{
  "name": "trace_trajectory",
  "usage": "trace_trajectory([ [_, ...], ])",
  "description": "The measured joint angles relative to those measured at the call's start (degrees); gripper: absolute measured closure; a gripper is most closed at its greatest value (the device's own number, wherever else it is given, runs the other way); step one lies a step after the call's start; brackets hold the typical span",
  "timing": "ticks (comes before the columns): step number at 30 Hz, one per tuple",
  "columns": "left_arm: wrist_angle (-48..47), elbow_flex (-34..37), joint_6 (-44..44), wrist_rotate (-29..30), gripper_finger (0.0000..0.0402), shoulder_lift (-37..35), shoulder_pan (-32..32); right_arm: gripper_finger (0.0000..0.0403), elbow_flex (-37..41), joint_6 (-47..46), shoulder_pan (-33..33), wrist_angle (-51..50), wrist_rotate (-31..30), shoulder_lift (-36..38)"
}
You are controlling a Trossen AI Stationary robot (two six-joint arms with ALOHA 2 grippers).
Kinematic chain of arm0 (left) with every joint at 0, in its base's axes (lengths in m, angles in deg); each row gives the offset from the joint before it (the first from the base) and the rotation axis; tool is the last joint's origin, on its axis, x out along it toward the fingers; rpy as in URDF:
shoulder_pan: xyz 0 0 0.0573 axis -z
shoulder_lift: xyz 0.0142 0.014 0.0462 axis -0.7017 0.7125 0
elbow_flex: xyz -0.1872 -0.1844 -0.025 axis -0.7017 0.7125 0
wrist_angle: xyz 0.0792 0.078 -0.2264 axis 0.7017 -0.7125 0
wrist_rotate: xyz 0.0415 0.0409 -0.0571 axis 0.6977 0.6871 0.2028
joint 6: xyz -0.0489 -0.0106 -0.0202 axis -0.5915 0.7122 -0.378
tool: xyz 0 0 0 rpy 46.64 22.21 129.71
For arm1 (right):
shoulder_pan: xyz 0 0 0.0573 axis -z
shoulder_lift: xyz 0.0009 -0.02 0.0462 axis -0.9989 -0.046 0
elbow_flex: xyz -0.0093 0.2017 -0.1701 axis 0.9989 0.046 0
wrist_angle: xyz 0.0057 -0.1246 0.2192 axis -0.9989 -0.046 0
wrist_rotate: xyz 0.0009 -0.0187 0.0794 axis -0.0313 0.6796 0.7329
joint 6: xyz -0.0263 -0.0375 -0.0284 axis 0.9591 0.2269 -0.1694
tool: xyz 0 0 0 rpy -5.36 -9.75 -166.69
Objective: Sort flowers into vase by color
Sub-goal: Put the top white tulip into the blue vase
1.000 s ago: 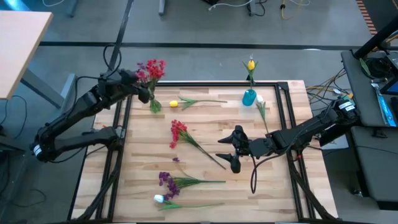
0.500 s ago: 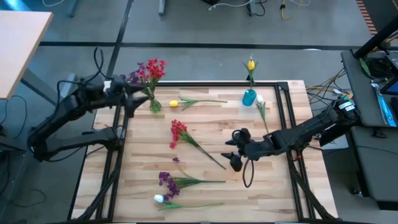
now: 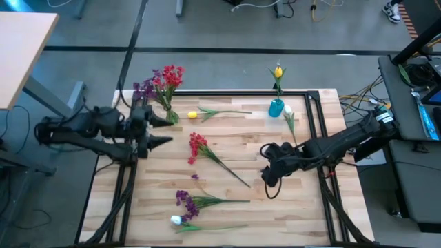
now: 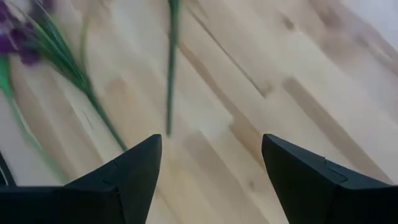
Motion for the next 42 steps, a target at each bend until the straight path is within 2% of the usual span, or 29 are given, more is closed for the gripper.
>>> trace_trajectory([
  [3, -0.09, -0.69, 0.14, 8.08, 0.0116, 1.99, 9.0, 0.0141, -2.8, -3.6, -0.03, -10.55, 1.24, 0.02],
  [8, 0.22, 0.51, 0.04, 17.24, 0.0116, 4.78, 22.54, 0.0142, -5.0, -8.34, 1.22, -29.64, 0.8, 0.32],
  [11, 2.73, 3.22, 0.34, 17.06, 0.0116, 7.3, 28.27, 0.014, -3.08, -9.07, 4.13, -31.27, 0.54, 1.67],
  [15, 12.7, 7.27, 3.64, 15.07, 0.0116, 11.48, 33.29, 0.014, 1.41, -7.35, 8.63, -29.31, 0.8, 3.09],
  [22, 17.42, 8.41, 3.01, 15.71, 0.0116, 18.38, 33.98, 0.0143, 7.97, -3.8, 17.88, -21.07, -0.55, 2.85],
  [25, 17.76, 8.0, 4.03, 17.96, 0.0116, 20.71, 33.73, 0.0152, 10.19, 0.09, 23.27, -16.95, -0.92, 1.86],
  [29, 18.79, 7.22, 5.45, 21.59, 0.0116, 22.17, 33.7, 0.0166, 14.31, 5.88, 30.98, -10.96, -0.87, 1.84],
  [33, 18.82, 7.25, 5.19, 22.02, 0.0116, 23.46, 33.52, 0.0178, 18.58, 9.07, 38.06, -6.52, -0.98, 1.95],
  [42, 19.93, 7.31, 3.99, 22.01, 0.0126, 27.98, 32.16, 0.0185, 27.18, 10.72, 45.2, 1.75, -2.42, 1.95],
])
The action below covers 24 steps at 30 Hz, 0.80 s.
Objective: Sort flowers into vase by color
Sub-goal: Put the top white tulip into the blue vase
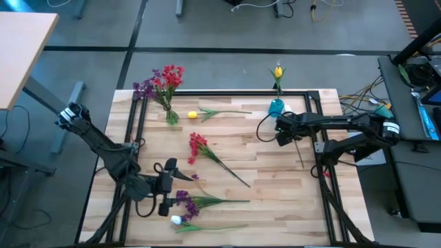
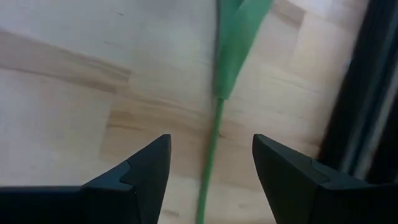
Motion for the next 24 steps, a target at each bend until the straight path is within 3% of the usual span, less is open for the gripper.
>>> trace_trajectory([
  [8, -0.15, 0.02, -3.95, 0.73, 0.0155, 2.26, -2.9, 0.0227, 6.12, 0.18, 0.12, 8.93, 3.39, 0.2],
  [17, 1.59, 0.02, -4.44, 0.72, 0.0186, 4.77, -6.89, 0.0381, 6.28, 2.35, 0.06, 10.4, 6.15, 0.09],
  [24, 2.91, 0.02, -4.58, 0.68, 0.0206, 6.65, -8.02, 0.0392, 5.45, 0.91, -2.81, 4.52, 10.05, 1.71],
])
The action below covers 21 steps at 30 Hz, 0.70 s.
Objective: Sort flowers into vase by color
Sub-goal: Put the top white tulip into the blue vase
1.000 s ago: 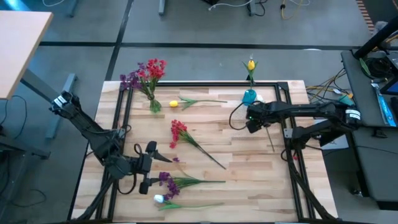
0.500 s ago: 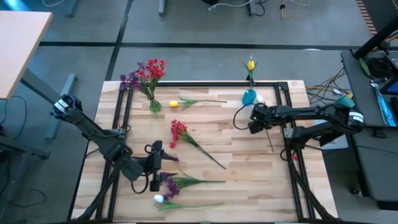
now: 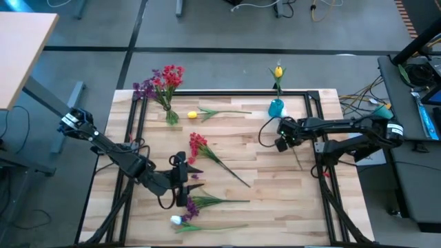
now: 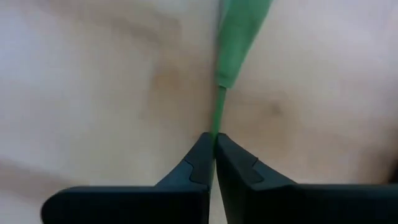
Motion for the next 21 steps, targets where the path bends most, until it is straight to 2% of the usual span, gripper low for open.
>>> trace_trajectory([
  [4, 0.05, 0.0, -1.34, 0.0, 0.0213, 0.63, 0.0, 0.0393, -1.25, -2.86, -3.82, -10.69, 5.1, 2.03],
  [8, 0.2, 0.0, -1.78, 0.05, 0.0217, 0.88, -0.03, 0.0393, -2.32, -5.99, -9.35, -13.75, 10.18, 4.24],
  [21, 1.96, 0.0, -1.56, 0.52, 0.0217, 0.58, -1.49, 0.0392, -2.34, -17.28, -24.46, -9.49, 13.51, 8.33],
])
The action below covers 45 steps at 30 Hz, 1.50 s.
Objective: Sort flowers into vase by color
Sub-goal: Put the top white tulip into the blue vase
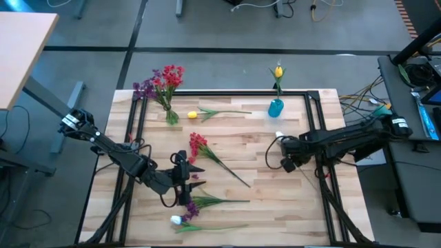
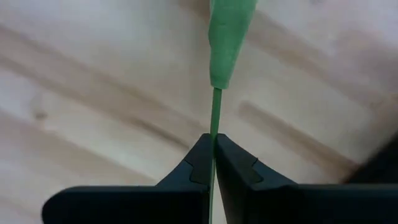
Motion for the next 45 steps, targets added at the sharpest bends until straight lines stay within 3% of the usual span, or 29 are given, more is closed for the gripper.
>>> trace_trajectory([
  [5, 0.16, 0.0, 0.25, 0.0, 0.0217, 0.0, -0.95, 0.0367, -0.02, -3.31, -6.04, 6.91, -0.82, -0.12],
  [11, 0.14, 0.0, 0.26, 0.0, 0.0217, 0.0, -1.77, 0.0307, -0.17, -6.27, -9.8, 10.73, -2.9, -1.44],
  [20, 2.11, 0.0, 3.85, -0.08, 0.0217, -0.04, -2.89, 0.0219, -0.35, -6.47, -7.61, 10.49, -10.98, -4.97],
  [25, 4.11, 0.0, 6.74, -0.15, 0.0217, -0.07, -4.06, 0.0201, -0.35, -3.18, -4.28, 12.89, -14.5, -8.15],
  [32, 5.58, 0.0, 9.25, -0.2, 0.0217, -0.07, -5.96, 0.0235, -0.57, 0.49, -0.18, 16.75, -15.0, -13.91],
  [39, 6.06, 0.0, 9.29, -0.17, 0.0217, -0.07, -6.67, 0.0323, -0.55, 1.85, -0.03, 17.17, -14.43, -16.64],
  [45, 6.19, 0.0, 8.42, -0.17, 0.0217, 0.05, -6.68, 0.0387, -0.48, 3.58, -0.03, 16.83, -14.42, -12.86],
])
